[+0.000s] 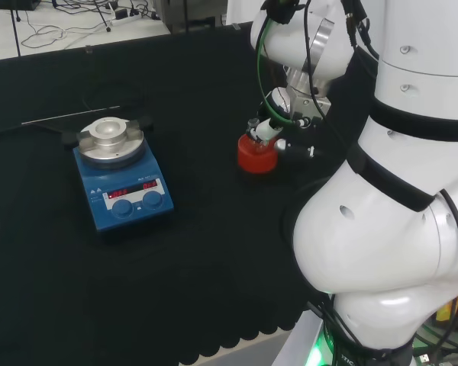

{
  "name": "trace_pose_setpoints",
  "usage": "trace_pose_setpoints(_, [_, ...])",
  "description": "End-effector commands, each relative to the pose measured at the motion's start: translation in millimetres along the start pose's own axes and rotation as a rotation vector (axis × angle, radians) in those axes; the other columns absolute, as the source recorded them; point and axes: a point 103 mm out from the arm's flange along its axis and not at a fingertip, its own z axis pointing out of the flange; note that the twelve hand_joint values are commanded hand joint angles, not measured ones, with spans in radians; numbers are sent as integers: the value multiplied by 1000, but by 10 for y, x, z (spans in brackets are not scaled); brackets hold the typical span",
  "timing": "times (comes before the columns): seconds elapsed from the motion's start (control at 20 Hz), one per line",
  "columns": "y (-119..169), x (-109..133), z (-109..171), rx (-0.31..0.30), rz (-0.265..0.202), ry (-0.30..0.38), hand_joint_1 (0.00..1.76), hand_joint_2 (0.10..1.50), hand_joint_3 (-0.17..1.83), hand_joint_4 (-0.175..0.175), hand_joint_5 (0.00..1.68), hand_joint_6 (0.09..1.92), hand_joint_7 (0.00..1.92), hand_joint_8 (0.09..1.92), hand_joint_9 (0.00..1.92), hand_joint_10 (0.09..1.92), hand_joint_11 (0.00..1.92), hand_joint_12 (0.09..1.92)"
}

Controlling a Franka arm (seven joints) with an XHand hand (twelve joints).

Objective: Pick up the round-bottom flask.

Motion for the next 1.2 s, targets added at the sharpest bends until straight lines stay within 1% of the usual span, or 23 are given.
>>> trace_pose_setpoints(0.05, [-47,20,-125,6,1,35,1122,697,630,109,1213,770,571,669,811,547,557,1269])
trace_pose_setpoints(0.1, [-64,15,-183,7,6,49,1123,697,631,108,1213,770,571,669,811,547,558,1269])
trace_pose_setpoints(0.25, [-108,36,-332,2,5,59,1138,681,662,50,1216,778,571,667,808,539,555,1269])
trace_pose_setpoints(0.35, [-138,77,-420,2,-12,74,1143,673,677,28,1217,783,571,666,806,536,553,1269])
trace_pose_setpoints(0.5, [-172,138,-545,-14,-24,78,1147,666,692,11,1217,789,571,666,803,534,550,1270])
trace_pose_setpoints(0.6, [-195,206,-626,-28,-33,76,1151,660,707,-8,1214,802,571,666,801,534,548,1272])
trace_pose_setpoints(0.75, [-226,349,-725,-47,-51,70,1153,657,716,-18,1212,809,571,666,800,534,548,1272])
trace_pose_setpoints(0.9, [-249,481,-776,-51,-73,69,1154,656,719,-21,1211,812,572,666,800,534,547,1273])
trace_pose_setpoints(1.0, [-249,564,-782,-51,-86,68,1154,655,721,-23,1210,813,572,666,800,534,547,1273])
trace_pose_setpoints(1.2, [-240,760,-750,-44,-114,62,1156,647,742,-39,1205,832,572,667,799,536,547,1274])
